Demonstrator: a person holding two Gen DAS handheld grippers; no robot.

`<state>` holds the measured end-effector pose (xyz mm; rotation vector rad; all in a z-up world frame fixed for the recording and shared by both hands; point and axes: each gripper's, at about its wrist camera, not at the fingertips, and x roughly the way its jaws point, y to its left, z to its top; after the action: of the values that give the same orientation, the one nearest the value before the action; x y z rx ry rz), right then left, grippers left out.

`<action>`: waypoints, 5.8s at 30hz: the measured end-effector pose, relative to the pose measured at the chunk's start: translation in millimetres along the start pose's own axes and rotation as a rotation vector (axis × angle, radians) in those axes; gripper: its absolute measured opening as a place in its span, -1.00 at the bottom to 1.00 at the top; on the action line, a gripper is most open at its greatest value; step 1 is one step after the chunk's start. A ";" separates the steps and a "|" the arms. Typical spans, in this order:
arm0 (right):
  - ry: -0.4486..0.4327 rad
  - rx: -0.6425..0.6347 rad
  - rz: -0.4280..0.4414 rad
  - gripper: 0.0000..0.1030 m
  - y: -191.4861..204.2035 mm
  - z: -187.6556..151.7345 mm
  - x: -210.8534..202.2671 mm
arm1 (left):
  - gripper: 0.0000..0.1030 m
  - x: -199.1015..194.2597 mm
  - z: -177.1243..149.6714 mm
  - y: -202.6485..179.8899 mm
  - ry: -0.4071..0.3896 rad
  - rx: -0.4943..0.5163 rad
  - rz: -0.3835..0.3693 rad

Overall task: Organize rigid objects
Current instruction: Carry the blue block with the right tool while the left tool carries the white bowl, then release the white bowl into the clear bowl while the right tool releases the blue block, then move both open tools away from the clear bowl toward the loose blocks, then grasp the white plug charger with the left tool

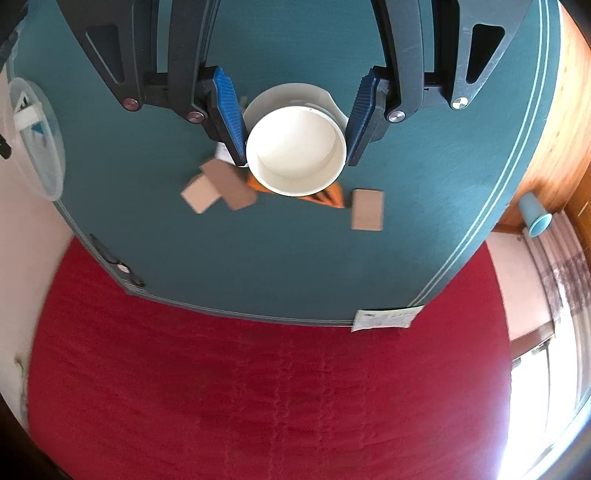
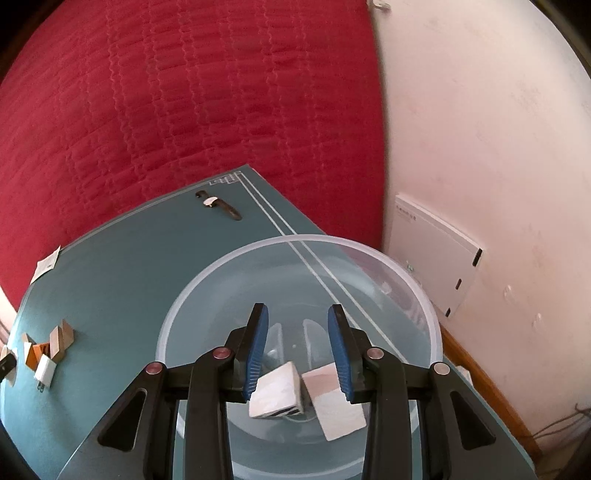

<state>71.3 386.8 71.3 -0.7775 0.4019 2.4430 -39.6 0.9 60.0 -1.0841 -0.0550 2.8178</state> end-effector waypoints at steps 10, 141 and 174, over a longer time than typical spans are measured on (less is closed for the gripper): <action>-0.039 0.006 -0.027 -0.22 -17.5 -5.7 -1.9 | 0.06 -0.9 2.2 -77.1 0.008 0.156 -0.127; 0.008 -0.295 0.181 0.46 127.4 -72.6 -23.1 | 0.98 25.7 -11.5 -58.4 0.009 0.115 -0.063; 0.138 -0.342 0.310 0.46 175.7 -88.8 -8.2 | 0.48 62.9 -17.3 -28.0 0.110 0.090 -0.001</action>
<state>15.2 203.3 26.3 -1.1017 0.1628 2.8000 -71.5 36.5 7.5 -1.2156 0.0805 2.7244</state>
